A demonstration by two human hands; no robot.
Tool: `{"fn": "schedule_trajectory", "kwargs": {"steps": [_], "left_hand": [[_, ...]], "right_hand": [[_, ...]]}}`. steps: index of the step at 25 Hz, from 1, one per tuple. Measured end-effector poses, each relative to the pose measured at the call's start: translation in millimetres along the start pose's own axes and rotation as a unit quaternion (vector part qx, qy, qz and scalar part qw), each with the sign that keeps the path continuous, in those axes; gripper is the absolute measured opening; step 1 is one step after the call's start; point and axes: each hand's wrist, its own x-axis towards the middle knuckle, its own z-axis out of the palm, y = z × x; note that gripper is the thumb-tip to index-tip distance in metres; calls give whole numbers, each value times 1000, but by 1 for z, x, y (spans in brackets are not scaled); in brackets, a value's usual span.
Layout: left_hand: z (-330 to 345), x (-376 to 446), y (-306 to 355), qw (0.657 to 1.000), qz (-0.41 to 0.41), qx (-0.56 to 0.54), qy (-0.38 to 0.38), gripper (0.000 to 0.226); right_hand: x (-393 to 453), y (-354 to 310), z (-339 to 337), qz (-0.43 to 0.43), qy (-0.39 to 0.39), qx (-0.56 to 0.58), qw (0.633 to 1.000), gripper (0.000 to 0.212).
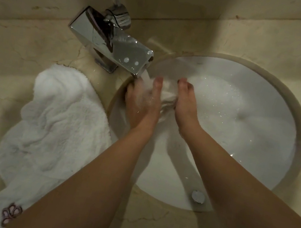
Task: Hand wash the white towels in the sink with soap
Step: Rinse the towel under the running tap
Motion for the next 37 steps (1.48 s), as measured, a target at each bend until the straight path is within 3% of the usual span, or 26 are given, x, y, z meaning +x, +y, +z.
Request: {"fn": "schedule_trajectory", "kwargs": {"steps": [2, 4, 6, 8, 10, 13, 16, 19, 22, 25, 26, 28, 29, 31, 35, 37], "left_hand": [[3, -5, -11, 999, 12, -48, -18, 49], [7, -8, -19, 995, 20, -88, -30, 34], [10, -8, -21, 994, 27, -99, -44, 33], [13, -4, -23, 991, 13, -131, -33, 35], [17, 0, -28, 988, 16, -154, -13, 29], [26, 3, -28, 976, -16, -213, -53, 21], [40, 4, -31, 981, 0, -177, -82, 18], [54, 6, -51, 986, 58, -148, -53, 40], [61, 16, -57, 992, 27, -88, -89, 50], [63, 25, -63, 987, -44, -106, -112, 28], [65, 25, -63, 987, -47, -99, -115, 33], [67, 21, -59, 995, 23, -39, -85, 57], [69, 22, -56, 996, 71, -12, -56, 58], [71, 24, -54, 988, 150, 34, -4, 52], [69, 23, -40, 995, 96, -6, -2, 69], [67, 21, -37, 995, 96, 21, -11, 76]], "right_hand": [[-1, 9, 7, -10, 6, -119, 993, 72], [-3, 14, 9, -44, 59, -219, 973, 69], [-1, 12, 7, -120, 78, -165, 976, 52], [3, 10, 8, -130, 62, -134, 980, 48], [5, 15, 13, -121, 61, -173, 975, 58], [5, 28, 17, -111, 70, -228, 965, 70], [12, 35, 12, -121, 82, -221, 964, 73], [20, 46, 8, -147, 89, -273, 946, 74], [30, 50, 10, -121, 105, -323, 933, 72], [42, 53, 8, -123, 96, -368, 917, 61], [47, 55, 5, -139, 93, -385, 907, 52], [53, 53, -1, -136, 92, -366, 916, 38], [54, 48, -3, -125, 95, -340, 927, 36], [58, 45, -2, -114, 96, -327, 933, 48], [64, 38, -1, -139, 71, -421, 893, 76], [62, 33, -2, -159, 36, -440, 883, 69]]}}
